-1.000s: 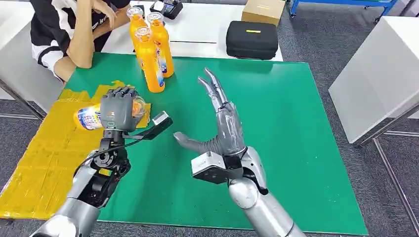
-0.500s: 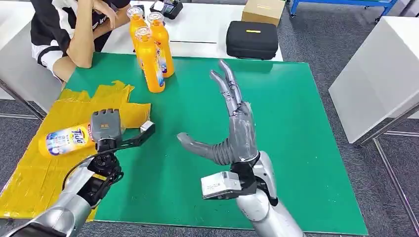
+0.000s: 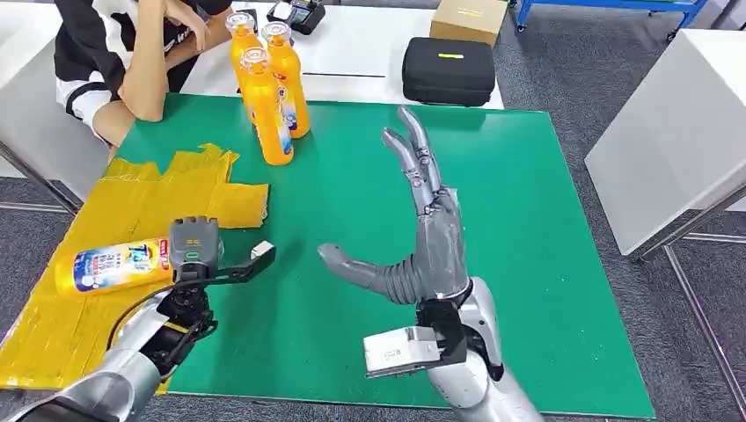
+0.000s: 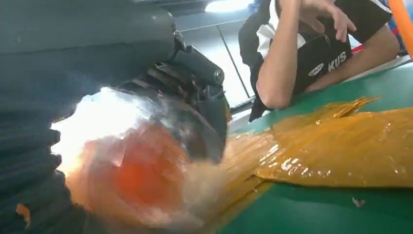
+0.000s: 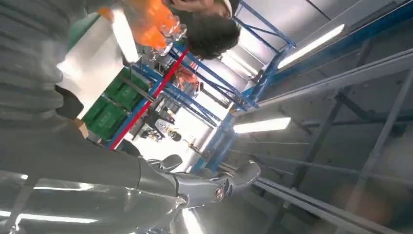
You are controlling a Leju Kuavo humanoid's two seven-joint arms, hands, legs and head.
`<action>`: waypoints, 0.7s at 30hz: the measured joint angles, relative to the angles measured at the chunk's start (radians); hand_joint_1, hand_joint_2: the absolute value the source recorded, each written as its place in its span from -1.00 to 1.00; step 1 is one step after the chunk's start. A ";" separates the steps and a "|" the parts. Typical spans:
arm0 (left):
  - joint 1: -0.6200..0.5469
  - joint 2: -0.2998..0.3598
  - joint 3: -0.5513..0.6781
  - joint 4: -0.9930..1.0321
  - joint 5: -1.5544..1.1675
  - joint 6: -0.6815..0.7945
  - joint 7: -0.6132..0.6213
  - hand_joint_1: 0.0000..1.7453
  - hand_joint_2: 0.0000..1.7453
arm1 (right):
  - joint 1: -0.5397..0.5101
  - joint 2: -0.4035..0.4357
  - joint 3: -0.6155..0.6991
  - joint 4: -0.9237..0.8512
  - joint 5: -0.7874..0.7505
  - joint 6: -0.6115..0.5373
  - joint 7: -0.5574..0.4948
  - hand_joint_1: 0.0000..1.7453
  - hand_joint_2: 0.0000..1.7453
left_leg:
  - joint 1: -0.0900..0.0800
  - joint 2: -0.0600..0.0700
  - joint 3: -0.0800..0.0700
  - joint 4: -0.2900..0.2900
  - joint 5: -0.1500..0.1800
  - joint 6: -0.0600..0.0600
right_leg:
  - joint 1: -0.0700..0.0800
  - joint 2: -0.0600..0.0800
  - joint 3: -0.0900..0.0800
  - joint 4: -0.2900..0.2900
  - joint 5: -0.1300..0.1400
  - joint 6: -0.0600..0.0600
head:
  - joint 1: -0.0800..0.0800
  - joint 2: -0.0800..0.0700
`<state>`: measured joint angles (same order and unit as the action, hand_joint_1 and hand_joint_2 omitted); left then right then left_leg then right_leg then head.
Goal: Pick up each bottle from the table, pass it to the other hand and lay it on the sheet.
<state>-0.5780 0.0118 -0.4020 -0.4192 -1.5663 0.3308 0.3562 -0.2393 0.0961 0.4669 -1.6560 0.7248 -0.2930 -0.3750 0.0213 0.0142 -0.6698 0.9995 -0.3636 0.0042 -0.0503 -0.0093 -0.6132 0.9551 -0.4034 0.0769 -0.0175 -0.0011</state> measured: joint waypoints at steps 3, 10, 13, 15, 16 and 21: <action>0.007 -0.004 0.023 0.004 0.008 0.029 -0.024 -1.00 1.00 | 0.002 -0.001 0.000 -0.005 0.003 0.006 0.004 -1.00 1.00 | 0.000 0.000 0.000 0.000 0.000 0.000 | 0.000 0.000 0.000 0.000 0.000 0.000 | 0.000 0.000; 0.015 -0.019 0.085 0.006 0.030 0.088 -0.088 -1.00 1.00 | 0.003 -0.003 0.000 -0.011 0.005 0.014 0.013 -1.00 1.00 | 0.000 0.000 0.000 0.000 0.000 0.000 | 0.000 0.000 0.000 0.000 0.000 0.000 | 0.000 0.000; 0.018 -0.033 0.147 0.006 0.065 0.132 -0.159 -1.00 1.00 | 0.005 -0.004 0.000 -0.014 0.006 0.018 0.017 -1.00 1.00 | 0.000 0.000 0.000 0.000 0.000 0.000 | 0.000 0.000 0.000 0.000 0.000 0.000 | 0.000 0.000; 0.020 -0.042 0.191 0.005 0.094 0.156 -0.214 -1.00 1.00 | 0.006 -0.004 0.000 -0.014 0.007 0.019 0.018 -1.00 1.00 | 0.000 0.000 0.000 0.000 0.000 0.000 | 0.000 0.000 0.000 0.000 0.000 0.000 | 0.000 0.000; 0.021 -0.047 0.211 0.002 0.109 0.163 -0.239 -1.00 1.00 | 0.006 -0.004 0.000 -0.015 0.007 0.020 0.018 -1.00 1.00 | 0.000 0.000 0.000 0.000 0.000 0.000 | 0.000 0.000 0.000 0.000 0.000 0.000 | 0.000 0.000; 0.022 -0.067 0.305 -0.011 0.144 0.190 -0.311 -1.00 1.00 | 0.006 -0.005 0.000 -0.016 0.003 0.028 0.020 -1.00 1.00 | 0.000 0.000 0.000 0.000 0.000 0.000 | 0.000 0.000 0.000 0.000 0.000 0.000 | 0.000 0.000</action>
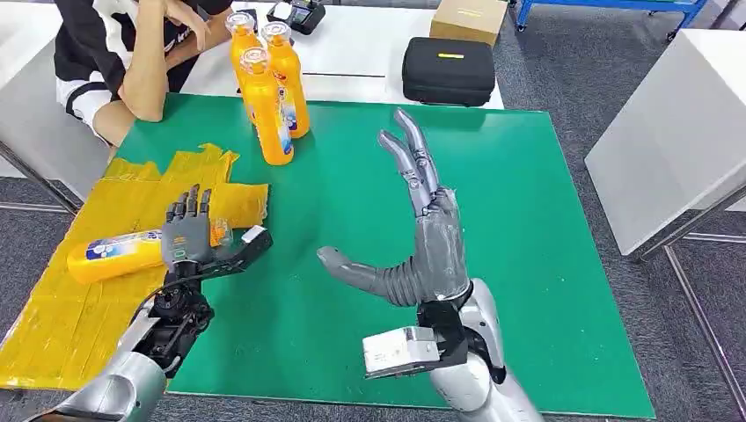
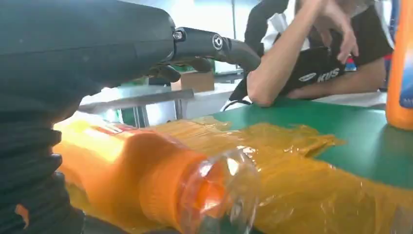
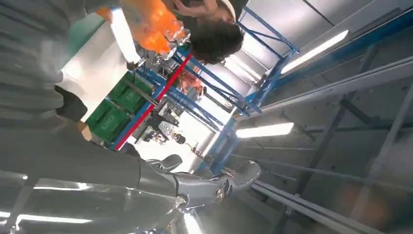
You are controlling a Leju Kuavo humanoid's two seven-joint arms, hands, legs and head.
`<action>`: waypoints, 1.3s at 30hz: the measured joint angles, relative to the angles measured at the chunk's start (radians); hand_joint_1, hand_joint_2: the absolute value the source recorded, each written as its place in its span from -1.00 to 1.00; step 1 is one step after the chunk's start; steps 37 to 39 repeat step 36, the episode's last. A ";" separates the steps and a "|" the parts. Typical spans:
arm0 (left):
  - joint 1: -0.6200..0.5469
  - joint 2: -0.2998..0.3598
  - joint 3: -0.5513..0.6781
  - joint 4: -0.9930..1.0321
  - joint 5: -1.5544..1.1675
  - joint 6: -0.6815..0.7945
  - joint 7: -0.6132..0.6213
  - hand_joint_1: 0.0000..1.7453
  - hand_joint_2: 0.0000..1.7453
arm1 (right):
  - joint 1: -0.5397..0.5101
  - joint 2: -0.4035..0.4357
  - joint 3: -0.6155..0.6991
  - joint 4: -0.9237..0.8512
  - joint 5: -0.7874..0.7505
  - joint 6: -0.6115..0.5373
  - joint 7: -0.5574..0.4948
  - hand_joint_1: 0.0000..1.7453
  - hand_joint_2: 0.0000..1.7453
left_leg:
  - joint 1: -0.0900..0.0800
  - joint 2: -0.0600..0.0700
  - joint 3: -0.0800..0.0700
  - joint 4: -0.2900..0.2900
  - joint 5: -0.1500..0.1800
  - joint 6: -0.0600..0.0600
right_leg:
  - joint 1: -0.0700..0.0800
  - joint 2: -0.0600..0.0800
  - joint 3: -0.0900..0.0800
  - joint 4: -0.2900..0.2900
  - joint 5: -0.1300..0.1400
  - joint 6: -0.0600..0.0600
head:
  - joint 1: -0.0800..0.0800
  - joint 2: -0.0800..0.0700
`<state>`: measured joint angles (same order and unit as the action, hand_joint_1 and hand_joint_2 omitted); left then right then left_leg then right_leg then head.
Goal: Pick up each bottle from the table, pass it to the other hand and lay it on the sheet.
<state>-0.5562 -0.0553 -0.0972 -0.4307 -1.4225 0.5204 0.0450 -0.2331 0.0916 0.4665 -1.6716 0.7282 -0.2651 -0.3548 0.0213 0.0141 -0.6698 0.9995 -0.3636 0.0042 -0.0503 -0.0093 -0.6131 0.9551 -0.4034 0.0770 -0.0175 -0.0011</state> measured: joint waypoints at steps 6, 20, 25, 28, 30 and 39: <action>0.004 -0.018 0.074 -0.026 0.061 0.019 -0.080 -1.00 1.00 | 0.000 0.000 0.000 0.000 -0.006 0.002 0.006 -1.00 1.00 | 0.000 0.000 0.000 0.000 0.000 0.000 | 0.000 0.000 0.000 0.000 0.000 0.000 | 0.000 0.000; 0.033 -0.064 0.143 -0.218 0.377 -0.098 -0.304 -1.00 1.00 | 0.010 0.006 -0.010 0.000 -0.012 0.008 0.003 -1.00 1.00 | 0.000 0.000 0.000 0.000 0.000 0.000 | 0.000 0.000 0.000 0.000 0.000 0.000 | 0.000 0.000; 0.121 -0.094 0.134 -0.493 0.933 -0.432 -0.438 -1.00 1.00 | 0.019 0.012 -0.032 0.006 -0.149 0.023 -0.032 -1.00 1.00 | 0.000 0.000 0.000 0.000 0.000 0.000 | 0.000 0.000 0.000 0.000 0.000 0.000 | 0.000 0.000; 0.191 -0.096 0.085 -0.680 1.231 -0.592 -0.439 -1.00 1.00 | 0.021 0.016 -0.050 0.019 -0.289 0.047 -0.045 -1.00 1.00 | 0.000 0.000 0.000 0.000 0.000 0.000 | 0.000 0.000 0.000 0.000 0.000 0.000 | 0.000 0.000; 0.226 -0.095 0.052 -0.772 1.331 -0.636 -0.431 -1.00 1.00 | 0.024 0.016 -0.060 0.026 -0.327 0.057 -0.049 -1.00 1.00 | 0.000 0.000 -0.001 0.000 0.000 0.000 | 0.000 0.000 0.000 0.000 0.000 0.000 | 0.000 0.000; 0.302 -0.085 -0.040 -0.971 1.534 -0.719 -0.428 -1.00 1.00 | 0.053 0.014 -0.085 0.031 -0.460 0.096 -0.059 -1.00 1.00 | 0.000 0.000 0.000 0.000 -0.001 0.000 | 0.000 0.000 0.000 0.000 0.000 0.000 | 0.000 0.000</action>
